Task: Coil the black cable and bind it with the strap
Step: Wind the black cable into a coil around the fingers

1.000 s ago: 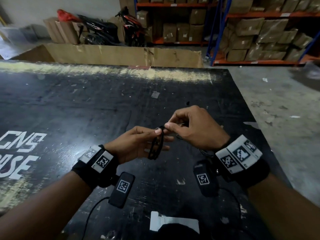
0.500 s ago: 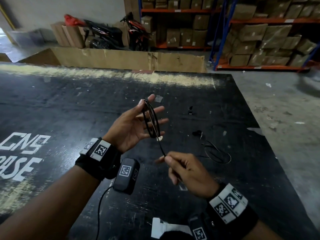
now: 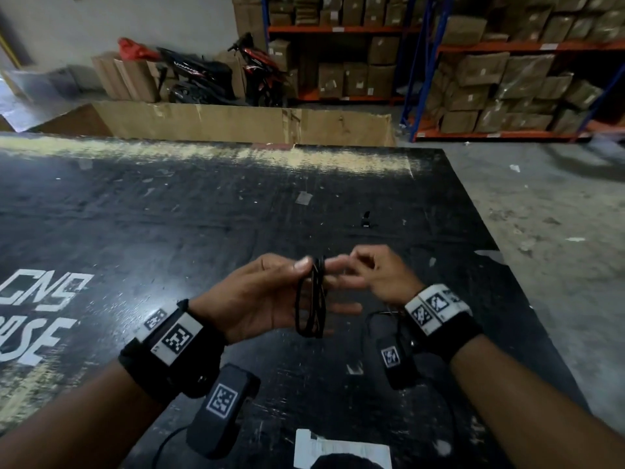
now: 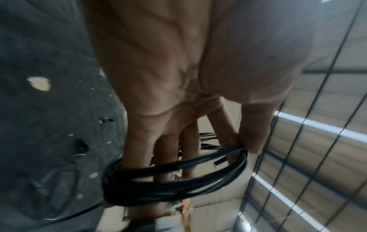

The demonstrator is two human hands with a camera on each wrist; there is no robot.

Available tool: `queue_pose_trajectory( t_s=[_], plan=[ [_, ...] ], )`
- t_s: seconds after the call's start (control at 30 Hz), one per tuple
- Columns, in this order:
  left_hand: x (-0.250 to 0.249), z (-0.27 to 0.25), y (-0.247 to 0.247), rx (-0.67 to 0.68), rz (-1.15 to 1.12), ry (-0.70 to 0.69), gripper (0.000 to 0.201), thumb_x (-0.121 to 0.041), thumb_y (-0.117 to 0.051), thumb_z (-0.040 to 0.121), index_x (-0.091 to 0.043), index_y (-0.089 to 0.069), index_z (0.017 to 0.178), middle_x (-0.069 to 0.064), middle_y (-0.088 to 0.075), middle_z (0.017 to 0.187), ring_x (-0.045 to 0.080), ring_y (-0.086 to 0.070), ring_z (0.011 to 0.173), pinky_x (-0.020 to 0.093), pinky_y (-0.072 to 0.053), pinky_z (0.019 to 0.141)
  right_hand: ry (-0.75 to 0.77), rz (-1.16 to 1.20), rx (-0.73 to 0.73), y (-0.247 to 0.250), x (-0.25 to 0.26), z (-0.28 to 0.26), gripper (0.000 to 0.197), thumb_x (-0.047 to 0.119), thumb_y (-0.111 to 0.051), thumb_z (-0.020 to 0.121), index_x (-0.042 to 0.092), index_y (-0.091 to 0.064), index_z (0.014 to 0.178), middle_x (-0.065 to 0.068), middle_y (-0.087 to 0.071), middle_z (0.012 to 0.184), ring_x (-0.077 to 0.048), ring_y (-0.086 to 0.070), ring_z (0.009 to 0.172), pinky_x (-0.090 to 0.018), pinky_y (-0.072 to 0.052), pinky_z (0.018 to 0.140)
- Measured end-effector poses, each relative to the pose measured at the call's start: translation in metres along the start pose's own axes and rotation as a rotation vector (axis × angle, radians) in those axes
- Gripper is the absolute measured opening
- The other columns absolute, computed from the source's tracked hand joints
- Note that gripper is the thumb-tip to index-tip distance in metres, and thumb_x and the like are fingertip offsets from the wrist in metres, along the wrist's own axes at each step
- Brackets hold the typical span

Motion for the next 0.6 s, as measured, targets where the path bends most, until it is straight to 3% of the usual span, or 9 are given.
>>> queue_pose_trajectory(
  t_s=[0.1, 0.2, 0.3, 0.4, 0.5, 0.53, 0.6],
  plan=[
    [0.018, -0.004, 0.003, -0.063, 0.054, 0.060, 0.045, -0.029, -0.072, 0.092, 0.002, -0.068, 0.124, 0.028, -0.053, 0.150, 0.055, -0.050, 0.136, 0.084, -0.023, 0.109, 0.123, -0.070, -0.057, 0.022, 0.039, 0.005, 0.036, 0.037, -0.069, 0.094, 0.021, -0.067, 0.062, -0.003, -0.057, 0.053, -0.005, -0.044, 0.049, -0.028, -0.038, 0.055],
    [0.023, -0.005, 0.006, -0.192, 0.074, 0.070, 0.057, -0.035, -0.076, 0.087, 0.003, -0.065, 0.129, 0.022, -0.059, 0.147, 0.048, -0.057, 0.132, 0.072, -0.038, 0.109, 0.228, -0.147, -0.020, 0.028, 0.071, -0.005, 0.035, 0.037, -0.071, 0.093, 0.012, -0.070, 0.067, 0.001, -0.059, 0.055, -0.004, -0.044, 0.048, -0.024, -0.038, 0.052],
    [0.023, -0.005, 0.010, -0.318, 0.122, 0.060, 0.055, -0.031, -0.062, 0.096, 0.006, -0.058, 0.136, 0.015, -0.062, 0.146, 0.043, -0.061, 0.130, 0.074, -0.033, 0.111, 0.293, -0.180, -0.021, 0.023, 0.092, -0.022, 0.035, 0.036, -0.069, 0.095, 0.013, -0.069, 0.068, 0.006, -0.057, 0.053, -0.004, -0.047, 0.047, -0.021, -0.038, 0.050],
    [0.026, -0.004, 0.015, -0.413, 0.167, 0.028, 0.035, -0.029, -0.054, 0.102, -0.005, -0.073, 0.119, 0.012, -0.068, 0.139, 0.040, -0.064, 0.127, 0.073, -0.036, 0.109, 0.308, -0.201, -0.045, 0.016, 0.103, -0.038, 0.035, 0.034, -0.064, 0.098, 0.013, -0.069, 0.070, 0.009, -0.053, 0.050, -0.004, -0.050, 0.046, -0.014, -0.033, 0.049],
    [0.024, 0.000, 0.017, -0.480, 0.139, -0.024, 0.033, -0.030, -0.053, 0.100, -0.010, -0.078, 0.107, 0.006, -0.078, 0.117, 0.033, -0.073, 0.112, 0.068, -0.040, 0.107, 0.283, -0.198, 0.015, 0.004, 0.105, -0.055, 0.030, 0.032, -0.056, 0.102, 0.019, -0.068, 0.078, 0.006, -0.066, 0.063, -0.008, -0.057, 0.052, -0.018, -0.037, 0.050],
    [0.021, 0.002, 0.018, -0.508, 0.124, -0.049, 0.034, -0.031, -0.053, 0.100, -0.011, -0.078, 0.111, 0.004, -0.078, 0.113, 0.028, -0.076, 0.103, 0.066, -0.042, 0.106, 0.275, -0.186, 0.037, -0.002, 0.103, -0.061, 0.029, 0.030, -0.053, 0.103, 0.021, -0.068, 0.081, 0.006, -0.070, 0.068, -0.009, -0.059, 0.055, -0.021, -0.040, 0.051],
    [0.015, 0.005, 0.018, -0.551, 0.099, -0.097, 0.037, -0.034, -0.054, 0.098, -0.018, -0.072, 0.127, 0.009, -0.076, 0.125, 0.026, -0.075, 0.103, 0.060, -0.048, 0.099, 0.256, -0.149, 0.059, -0.013, 0.095, -0.071, 0.028, 0.027, -0.050, 0.104, 0.020, -0.070, 0.086, 0.013, -0.066, 0.065, -0.005, -0.058, 0.054, -0.017, -0.037, 0.053]
  ],
)
Point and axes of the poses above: each hand's wrist, its own z-axis towards the middle knuckle, its own y-axis out of the back of the hand, x = y × z, the point moved 1 cm from there along z, towards the middle knuckle
